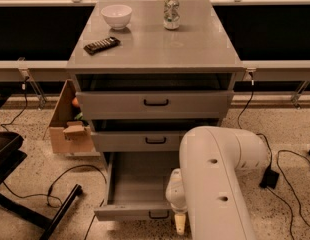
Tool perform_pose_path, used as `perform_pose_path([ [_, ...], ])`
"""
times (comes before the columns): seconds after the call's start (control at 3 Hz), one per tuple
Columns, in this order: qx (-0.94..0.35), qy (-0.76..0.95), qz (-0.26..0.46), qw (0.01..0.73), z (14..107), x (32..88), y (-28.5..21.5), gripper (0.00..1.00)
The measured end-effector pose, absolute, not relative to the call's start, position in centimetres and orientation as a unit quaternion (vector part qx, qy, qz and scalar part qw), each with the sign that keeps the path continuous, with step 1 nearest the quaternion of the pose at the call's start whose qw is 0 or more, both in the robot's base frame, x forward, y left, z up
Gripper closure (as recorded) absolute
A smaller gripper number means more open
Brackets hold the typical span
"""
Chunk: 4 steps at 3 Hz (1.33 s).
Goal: Open bottom drawer
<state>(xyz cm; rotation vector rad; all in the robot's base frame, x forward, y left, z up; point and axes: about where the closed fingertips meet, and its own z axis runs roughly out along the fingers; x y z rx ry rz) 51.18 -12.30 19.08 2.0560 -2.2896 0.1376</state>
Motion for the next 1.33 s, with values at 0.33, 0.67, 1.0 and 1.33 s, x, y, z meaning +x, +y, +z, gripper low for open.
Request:
perform_pose_path([
  [0.33, 0.672, -0.738, 0.049, 0.032, 20.3, 51.6, -12.5, 0.00],
  [0.67, 0.660, -0.747, 0.068, 0.042, 27.4, 54.6, -15.6, 0.00],
  [1.0, 0.648, -0.759, 0.047, 0.040, 34.7, 54.6, -17.5, 0.00],
  [1.33, 0.671, -0.741, 0.020, 0.001, 44.4, 52.1, -18.7, 0.00],
])
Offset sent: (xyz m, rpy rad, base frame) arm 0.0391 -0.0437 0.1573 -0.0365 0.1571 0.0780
